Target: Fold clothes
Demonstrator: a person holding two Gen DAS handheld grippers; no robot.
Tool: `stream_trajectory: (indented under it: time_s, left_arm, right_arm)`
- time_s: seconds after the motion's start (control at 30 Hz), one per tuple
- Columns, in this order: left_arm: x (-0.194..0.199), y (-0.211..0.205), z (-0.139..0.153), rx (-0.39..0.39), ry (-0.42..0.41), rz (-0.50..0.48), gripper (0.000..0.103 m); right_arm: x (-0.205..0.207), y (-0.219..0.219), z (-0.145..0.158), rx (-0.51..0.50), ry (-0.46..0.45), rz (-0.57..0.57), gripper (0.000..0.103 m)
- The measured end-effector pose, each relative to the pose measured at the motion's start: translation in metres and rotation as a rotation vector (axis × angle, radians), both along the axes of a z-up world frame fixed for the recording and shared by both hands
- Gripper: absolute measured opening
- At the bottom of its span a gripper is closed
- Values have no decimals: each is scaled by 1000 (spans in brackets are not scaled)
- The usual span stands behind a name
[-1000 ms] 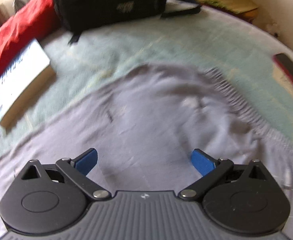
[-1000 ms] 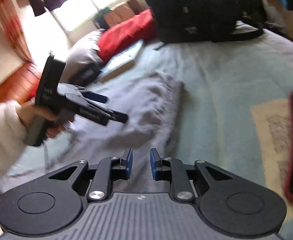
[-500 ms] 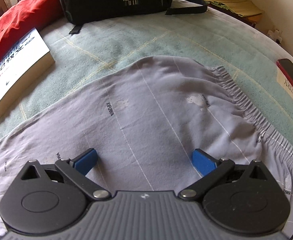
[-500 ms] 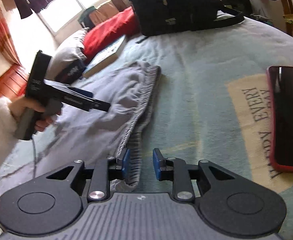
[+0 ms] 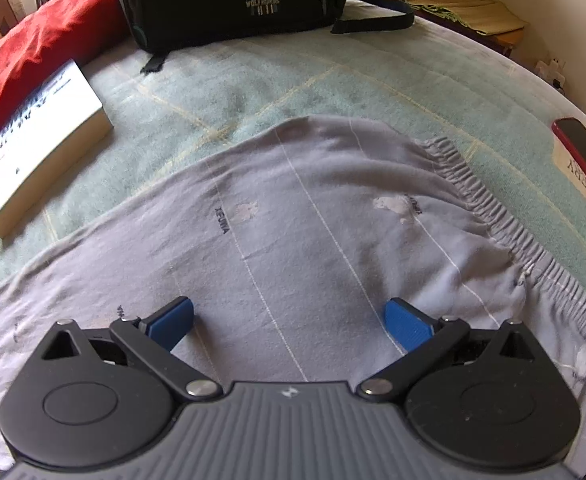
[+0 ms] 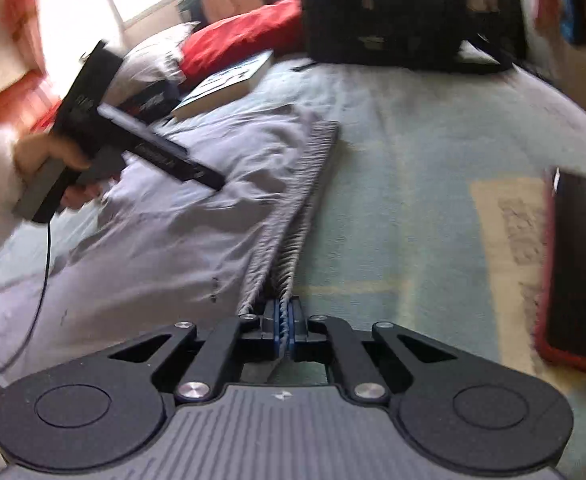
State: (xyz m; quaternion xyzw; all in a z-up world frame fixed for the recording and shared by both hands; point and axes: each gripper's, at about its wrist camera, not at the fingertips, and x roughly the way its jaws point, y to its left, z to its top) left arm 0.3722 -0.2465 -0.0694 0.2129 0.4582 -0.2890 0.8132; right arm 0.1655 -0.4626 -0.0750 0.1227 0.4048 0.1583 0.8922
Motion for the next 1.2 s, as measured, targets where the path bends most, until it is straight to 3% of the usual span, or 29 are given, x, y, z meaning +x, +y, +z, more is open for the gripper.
stream_trajectory:
  time_s: [0.1,0.17,0.27,0.43,0.5,0.6,0.67,0.77,0.9,1.0,1.07,1.2]
  left_arm:
    - [-6,-1,7,-5,-27,-25,102]
    - [-11,-1,12,-9,-45,-41,102]
    - [-17,-2,20,-14,-72,-66,102]
    - [-23,-13,34,-127,-67,-127,102]
    - [-21,-22,35,-183,-45,-155,102]
    - [-11,-41,30,-249,7,-186,102]
    - [-2,-57,21,-271,47,-215,102]
    - [20,-81,0,-247,91,-213,102]
    - [49,-100,-22,-229,33,-142,101]
    - [56,-108,-19,-214,23,-118,101]
    - [56,-110,-13,-207,19,-109,100]
    - [34,-83,33,-216,-16,-132,101]
  right_arm:
    - [-4,-9,-3,36,22,-29,9]
    - [-6,-10,2,32,21,-38,18]
    - [-16,-6,22,8,-54,-62,24]
    - [-26,28,44,49,-156,94,39]
    - [-23,45,34,6,-137,138,40]
    - [-17,49,7,-100,-69,85,40]
    - [-19,45,-1,-114,-75,76,38]
    - [-23,41,-2,-89,-89,70,40]
    - [-23,39,-7,-63,-94,63,41]
    - [-25,34,-9,-5,-90,30,43]
    - [-26,33,-8,29,-90,15,49]
    - [-35,42,6,25,-120,6,75]
